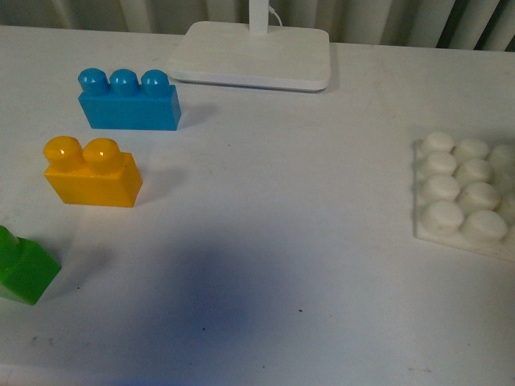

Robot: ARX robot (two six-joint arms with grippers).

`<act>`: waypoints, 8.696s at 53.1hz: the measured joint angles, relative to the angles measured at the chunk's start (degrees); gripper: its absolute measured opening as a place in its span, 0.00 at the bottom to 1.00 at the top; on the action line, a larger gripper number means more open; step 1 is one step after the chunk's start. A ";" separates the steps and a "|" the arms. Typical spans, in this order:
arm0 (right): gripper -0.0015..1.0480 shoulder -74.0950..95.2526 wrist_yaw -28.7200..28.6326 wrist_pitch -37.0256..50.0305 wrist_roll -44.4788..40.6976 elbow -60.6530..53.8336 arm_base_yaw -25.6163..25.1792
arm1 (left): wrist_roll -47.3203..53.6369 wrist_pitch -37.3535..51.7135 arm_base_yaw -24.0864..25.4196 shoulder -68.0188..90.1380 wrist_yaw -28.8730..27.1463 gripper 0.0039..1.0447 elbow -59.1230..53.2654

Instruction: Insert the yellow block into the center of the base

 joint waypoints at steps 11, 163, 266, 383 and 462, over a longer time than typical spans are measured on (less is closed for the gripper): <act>0.91 1.51 7.34 -1.25 11.67 1.51 14.78 | 0.00 0.00 0.00 0.00 0.00 0.94 0.00; 0.01 -87.06 -4.33 -6.21 -3.65 -32.46 -1.53 | 0.00 -0.02 0.00 0.00 -0.02 0.94 0.00; 0.91 -87.45 -4.33 -6.25 -3.65 -32.46 -1.53 | 82.68 -39.87 -6.01 85.29 16.00 0.94 60.85; 0.91 -87.45 -4.33 -6.25 -3.65 -32.46 -1.53 | 76.15 -45.07 -28.65 109.48 16.46 0.30 85.15; 0.91 -87.45 -4.33 -6.25 -3.65 -32.46 -1.53 | 77.81 -43.17 -29.90 116.32 11.15 0.30 87.93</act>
